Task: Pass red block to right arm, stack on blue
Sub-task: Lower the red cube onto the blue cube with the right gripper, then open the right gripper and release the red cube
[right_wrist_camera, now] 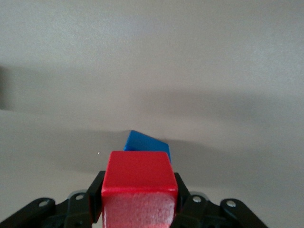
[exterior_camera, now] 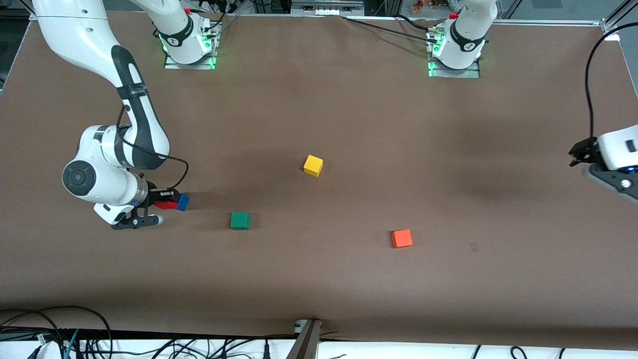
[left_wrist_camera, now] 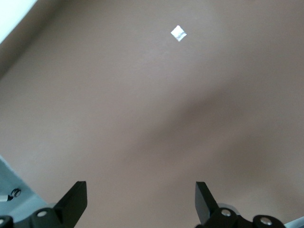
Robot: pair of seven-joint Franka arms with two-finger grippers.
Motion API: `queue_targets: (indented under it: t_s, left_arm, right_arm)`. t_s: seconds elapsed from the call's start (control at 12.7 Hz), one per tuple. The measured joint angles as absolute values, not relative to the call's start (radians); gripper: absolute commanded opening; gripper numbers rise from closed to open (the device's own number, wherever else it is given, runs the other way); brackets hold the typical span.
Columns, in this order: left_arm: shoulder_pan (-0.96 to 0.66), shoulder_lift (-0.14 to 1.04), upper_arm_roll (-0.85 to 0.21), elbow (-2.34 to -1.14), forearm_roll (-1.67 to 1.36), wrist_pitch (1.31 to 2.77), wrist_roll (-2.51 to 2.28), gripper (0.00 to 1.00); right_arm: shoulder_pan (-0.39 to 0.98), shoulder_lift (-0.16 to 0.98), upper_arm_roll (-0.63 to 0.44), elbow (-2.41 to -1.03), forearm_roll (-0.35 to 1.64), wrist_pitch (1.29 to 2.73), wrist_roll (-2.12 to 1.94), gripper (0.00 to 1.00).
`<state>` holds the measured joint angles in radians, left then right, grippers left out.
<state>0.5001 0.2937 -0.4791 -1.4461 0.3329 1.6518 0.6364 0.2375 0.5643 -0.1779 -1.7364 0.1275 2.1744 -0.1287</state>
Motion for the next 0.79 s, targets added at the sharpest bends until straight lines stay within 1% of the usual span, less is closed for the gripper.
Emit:
queue_targets:
  t_s: [0.16, 0.24, 0.32, 0.55, 0.79]
  left_arm:
    - [0.508, 0.294, -0.465, -1.418, 0.335, 1.624, 0.633, 1.00]
    - [0.515, 0.294, -0.459, -1.413, 0.335, 1.601, 0.633, 1.00]
    - [0.522, 0.294, -0.456, -1.406, 0.336, 1.584, 0.633, 1.00]
    - [0.526, 0.293, -0.455, -1.359, 0.336, 1.539, 0.632, 1.00]
    - [0.523, 0.293, -0.462, -1.342, 0.336, 1.510, 0.631, 1.00]
  right_arm:
    - [0.238, 0.574, -0.178, -1.737, 0.124, 2.173, -0.129, 0.00]
    - [0.238, 0.577, -0.179, -1.739, 0.121, 2.172, -0.129, 0.20]
    - [0.237, 0.578, -0.179, -1.739, 0.119, 2.171, -0.129, 0.99]
    - [0.237, 0.579, -0.180, -1.734, 0.117, 2.173, -0.129, 1.00]
    - [0.238, 0.575, -0.181, -1.676, 0.116, 2.160, -0.131, 1.00]
